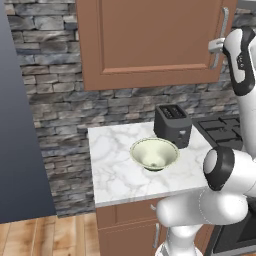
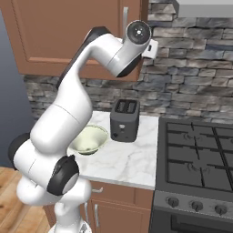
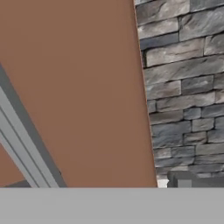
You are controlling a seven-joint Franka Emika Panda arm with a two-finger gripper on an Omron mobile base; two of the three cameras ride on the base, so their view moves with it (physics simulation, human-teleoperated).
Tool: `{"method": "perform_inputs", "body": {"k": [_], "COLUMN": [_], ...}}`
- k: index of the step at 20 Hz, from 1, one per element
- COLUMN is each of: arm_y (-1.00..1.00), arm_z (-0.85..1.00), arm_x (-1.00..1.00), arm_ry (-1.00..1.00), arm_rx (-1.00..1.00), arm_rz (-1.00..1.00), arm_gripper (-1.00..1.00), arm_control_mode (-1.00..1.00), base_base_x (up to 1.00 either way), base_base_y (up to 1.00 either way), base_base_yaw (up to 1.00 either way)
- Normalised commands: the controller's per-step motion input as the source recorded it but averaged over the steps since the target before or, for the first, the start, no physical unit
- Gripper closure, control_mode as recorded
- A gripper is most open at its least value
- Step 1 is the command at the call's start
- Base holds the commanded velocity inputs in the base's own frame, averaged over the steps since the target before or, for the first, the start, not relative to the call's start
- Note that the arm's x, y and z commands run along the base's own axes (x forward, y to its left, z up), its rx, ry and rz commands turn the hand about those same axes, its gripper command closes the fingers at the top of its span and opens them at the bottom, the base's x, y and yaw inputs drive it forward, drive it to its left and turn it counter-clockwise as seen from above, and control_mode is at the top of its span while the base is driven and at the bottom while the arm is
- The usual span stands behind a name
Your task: Open the cabinet and setup a tea strainer by placing it in the bowl upright.
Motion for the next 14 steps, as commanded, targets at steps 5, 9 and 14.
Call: {"method": "perform_inputs", "body": {"k": [5,9,14], "arm_y": [0.17,0.12,0.27], "arm_z": [0.00,0.00,-0.03], "arm_x": [0.29,0.29,0.09], "arm_ry": [-0.02,0.00,0.00], "arm_rx": [0.00,0.00,0.00], "arm_rz": [-0.04,0.00,0.00], "arm_gripper": [-1.00,-1.00,-1.00], "arm_control_mode": [-1.00,-1.00,-1.00], "base_base_x": [0.00,0.00,0.00], "base_base_y": [0.00,0.00,0.00], "base_base_yaw": [0.00,0.00,0.00]}}
